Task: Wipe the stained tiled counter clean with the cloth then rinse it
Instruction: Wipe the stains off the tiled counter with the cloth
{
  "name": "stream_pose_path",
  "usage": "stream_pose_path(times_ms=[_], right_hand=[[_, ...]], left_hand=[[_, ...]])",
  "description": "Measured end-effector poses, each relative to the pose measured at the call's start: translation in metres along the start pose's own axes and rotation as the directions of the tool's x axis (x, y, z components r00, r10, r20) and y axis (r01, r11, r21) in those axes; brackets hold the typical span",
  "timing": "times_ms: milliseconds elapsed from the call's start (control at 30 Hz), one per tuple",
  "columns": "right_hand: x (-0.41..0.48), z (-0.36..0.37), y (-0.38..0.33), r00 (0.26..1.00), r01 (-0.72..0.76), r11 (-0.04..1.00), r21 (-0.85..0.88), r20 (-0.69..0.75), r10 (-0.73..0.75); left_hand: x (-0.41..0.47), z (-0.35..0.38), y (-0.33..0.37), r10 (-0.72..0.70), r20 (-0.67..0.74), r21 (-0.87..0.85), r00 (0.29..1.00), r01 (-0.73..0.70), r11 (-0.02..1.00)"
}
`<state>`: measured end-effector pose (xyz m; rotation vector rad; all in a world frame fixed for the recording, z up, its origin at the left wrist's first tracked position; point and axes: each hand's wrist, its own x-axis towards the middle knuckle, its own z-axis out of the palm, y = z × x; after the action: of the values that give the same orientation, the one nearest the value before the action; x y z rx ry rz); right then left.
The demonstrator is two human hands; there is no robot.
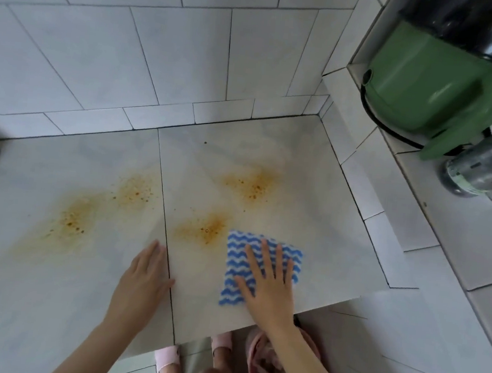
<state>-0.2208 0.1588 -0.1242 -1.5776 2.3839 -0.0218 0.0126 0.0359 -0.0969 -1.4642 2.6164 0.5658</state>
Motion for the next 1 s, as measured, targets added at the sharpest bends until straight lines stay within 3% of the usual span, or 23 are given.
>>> stream_pose_path(times_ms=[233, 300, 400, 667, 800, 867, 1000], right_hand=[[0.045, -0.041, 0.120, 0.923, -0.383, 0.917, 0.109, 0.085, 0.375], [0.068, -0.051, 0.125, 0.883, -0.467, 0.867, 0.175, 0.141, 0.447], [0.090, -0.049, 0.102, 0.821, -0.565, 0.794, 0.225, 0.064, 0.567], [0.090, -0.021, 0.019, 0.973, -0.200, 0.978, 0.059, -0.102, 0.205], [0.061, -0.008, 0.017, 0.996, -0.018, 0.999, -0.027, -0.089, 0.016], [0.063, -0.013, 0.041, 0.994, -0.051, 0.998, -0.043, -0.099, 0.047], [0.092, -0.032, 0.100, 0.956, -0.284, 0.959, -0.015, -0.087, 0.281]], left_hand=[[0.000, 0.000, 0.001, 0.010, -0.039, -0.006, 0.999, -0.010, 1.000], [-0.001, 0.001, -0.001, 0.018, -0.037, -0.018, 0.999, -0.019, 1.000], [-0.001, 0.002, -0.003, 0.019, -0.052, -0.045, 0.998, -0.021, 0.999], [0.002, 0.002, -0.006, 0.025, -0.100, -0.047, 0.995, -0.030, 0.998], [0.001, 0.001, -0.004, 0.015, -0.103, -0.053, 0.995, -0.021, 0.998], [0.001, -0.001, -0.004, 0.007, -0.088, -0.060, 0.996, -0.012, 0.998], [0.000, -0.001, -0.005, 0.003, -0.099, -0.062, 0.995, -0.009, 0.998]])
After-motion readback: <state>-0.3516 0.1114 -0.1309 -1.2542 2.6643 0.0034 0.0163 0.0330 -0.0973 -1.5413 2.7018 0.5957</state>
